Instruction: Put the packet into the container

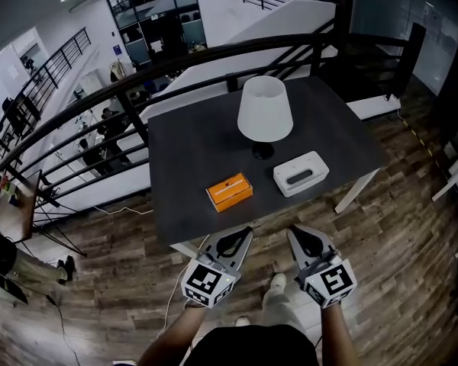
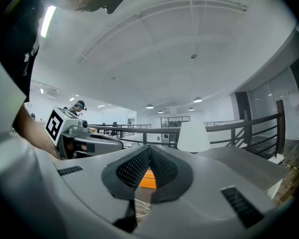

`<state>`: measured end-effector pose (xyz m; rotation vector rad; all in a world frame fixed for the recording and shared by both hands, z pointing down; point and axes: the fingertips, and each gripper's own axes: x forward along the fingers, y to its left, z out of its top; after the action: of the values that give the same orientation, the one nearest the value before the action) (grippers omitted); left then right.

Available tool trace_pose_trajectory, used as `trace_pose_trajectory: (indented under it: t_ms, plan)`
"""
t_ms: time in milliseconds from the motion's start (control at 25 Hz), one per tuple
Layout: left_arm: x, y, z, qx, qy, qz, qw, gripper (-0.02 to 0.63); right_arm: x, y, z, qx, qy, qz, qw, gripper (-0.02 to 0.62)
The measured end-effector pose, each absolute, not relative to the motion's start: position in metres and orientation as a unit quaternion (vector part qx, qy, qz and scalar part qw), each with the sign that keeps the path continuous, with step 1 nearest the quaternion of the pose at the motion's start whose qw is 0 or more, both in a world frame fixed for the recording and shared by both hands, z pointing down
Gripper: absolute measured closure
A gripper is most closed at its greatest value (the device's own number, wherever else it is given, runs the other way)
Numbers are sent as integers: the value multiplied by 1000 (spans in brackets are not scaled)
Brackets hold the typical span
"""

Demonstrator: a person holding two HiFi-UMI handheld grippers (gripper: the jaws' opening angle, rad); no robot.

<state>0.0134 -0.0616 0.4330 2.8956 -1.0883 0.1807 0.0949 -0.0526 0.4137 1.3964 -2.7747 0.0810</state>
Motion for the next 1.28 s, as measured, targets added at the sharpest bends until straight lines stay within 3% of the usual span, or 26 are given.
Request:
trace_pose_trajectory:
  t_ms: [760,1280]
  plan:
    - [67,-223,429,917,-391,68,29,600,153,-219,415,416,-909,39,11,591]
    - [78,-262,438,901,-425,72,36,600,164,-266,436,373,-926,41,34,591]
